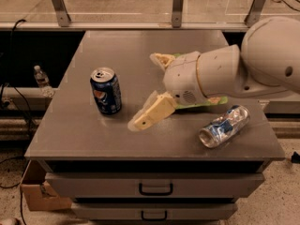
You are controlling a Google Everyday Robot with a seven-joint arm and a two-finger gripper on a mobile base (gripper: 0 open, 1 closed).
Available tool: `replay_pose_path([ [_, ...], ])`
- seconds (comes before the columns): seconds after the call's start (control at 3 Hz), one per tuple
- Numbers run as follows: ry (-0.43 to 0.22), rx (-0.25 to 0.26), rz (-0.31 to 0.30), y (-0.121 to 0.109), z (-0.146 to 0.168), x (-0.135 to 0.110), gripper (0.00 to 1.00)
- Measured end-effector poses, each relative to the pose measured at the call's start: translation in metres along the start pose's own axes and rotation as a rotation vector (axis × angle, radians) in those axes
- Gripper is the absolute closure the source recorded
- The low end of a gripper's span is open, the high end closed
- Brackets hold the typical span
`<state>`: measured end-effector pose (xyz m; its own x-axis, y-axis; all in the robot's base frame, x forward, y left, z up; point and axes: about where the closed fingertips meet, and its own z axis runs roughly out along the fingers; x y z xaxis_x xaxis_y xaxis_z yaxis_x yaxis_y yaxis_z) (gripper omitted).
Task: Knock pepsi can over
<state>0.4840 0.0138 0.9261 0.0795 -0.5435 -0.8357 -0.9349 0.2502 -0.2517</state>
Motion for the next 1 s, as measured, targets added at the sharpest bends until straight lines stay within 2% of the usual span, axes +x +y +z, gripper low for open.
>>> replay_pose_path([
  [0.67,-0.061,0.044,0.118,-0.003,0.043,-0.002,0.0],
  [1.0,-0.088,0.073,0.146,-0.002,0.062,-0.004,0.0],
])
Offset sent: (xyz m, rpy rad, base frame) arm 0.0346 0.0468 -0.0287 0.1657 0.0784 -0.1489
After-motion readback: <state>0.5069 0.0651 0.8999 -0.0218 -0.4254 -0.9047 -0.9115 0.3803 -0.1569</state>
